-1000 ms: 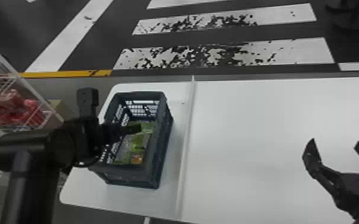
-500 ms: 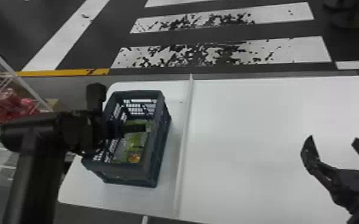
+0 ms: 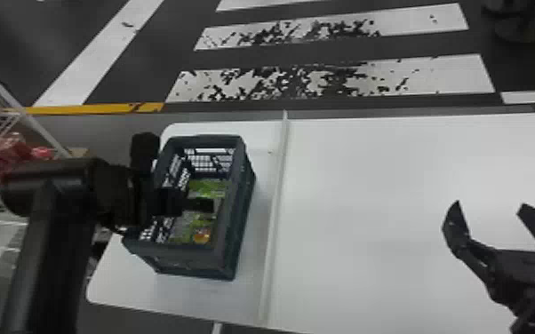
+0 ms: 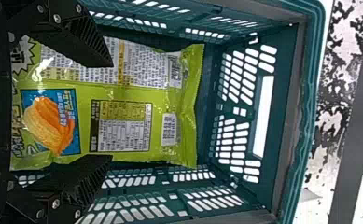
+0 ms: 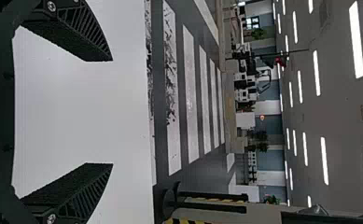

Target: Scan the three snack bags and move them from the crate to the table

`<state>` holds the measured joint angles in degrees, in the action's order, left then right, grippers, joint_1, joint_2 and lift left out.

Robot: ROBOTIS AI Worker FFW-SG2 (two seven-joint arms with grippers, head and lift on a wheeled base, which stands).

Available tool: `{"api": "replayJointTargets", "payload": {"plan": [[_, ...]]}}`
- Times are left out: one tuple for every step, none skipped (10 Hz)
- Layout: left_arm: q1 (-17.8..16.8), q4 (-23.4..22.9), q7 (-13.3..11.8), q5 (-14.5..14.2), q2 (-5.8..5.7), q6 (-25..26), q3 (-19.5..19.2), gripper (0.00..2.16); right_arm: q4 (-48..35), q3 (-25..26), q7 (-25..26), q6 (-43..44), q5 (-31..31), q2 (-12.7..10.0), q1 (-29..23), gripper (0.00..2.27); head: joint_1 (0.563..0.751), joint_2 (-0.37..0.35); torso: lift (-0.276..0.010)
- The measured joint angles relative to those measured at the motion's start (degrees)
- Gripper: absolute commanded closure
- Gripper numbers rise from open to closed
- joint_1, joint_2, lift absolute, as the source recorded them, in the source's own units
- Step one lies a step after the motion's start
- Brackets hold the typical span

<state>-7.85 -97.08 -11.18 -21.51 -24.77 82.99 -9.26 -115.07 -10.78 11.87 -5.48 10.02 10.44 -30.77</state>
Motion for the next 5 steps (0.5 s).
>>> {"api": "replayJointTargets", "payload": {"plan": [[-0.2, 0.6, -0.6, 0.0, -0.14, 0.4, 0.1, 0.21, 0.0, -0.2, 0.1, 0.0, 0.0, 0.1, 0.1, 0.08, 0.695, 0.255, -0.062], [-0.3, 1.0, -0.9, 0.0, -0.15, 0.4, 0.2, 0.21, 0.1, -0.4, 0.2, 0.0, 0.0, 0.1, 0.3, 0.08, 0.695, 0.255, -0.062], [-0.5, 1.8, -1.0, 0.5, -0.03, 0.5, 0.4, 0.21, 0.4, -0.6, 0.4, 0.0, 0.0, 0.3, 0.7, 0.08, 0.695, 0.259, -0.062], [-0.7, 2.6, -1.1, 0.8, 0.18, 0.3, 0.8, 0.21, 0.6, -0.7, 0.8, 0.0, 0.1, 0.5, 0.8, 0.08, 0.695, 0.256, -0.062], [-1.0, 3.5, -1.1, 1.2, 0.41, 0.0, 1.4, 0.21, 0.7, -0.7, 1.1, 0.1, 0.1, 0.7, 0.9, 0.08, 0.695, 0.253, -0.062]]}}
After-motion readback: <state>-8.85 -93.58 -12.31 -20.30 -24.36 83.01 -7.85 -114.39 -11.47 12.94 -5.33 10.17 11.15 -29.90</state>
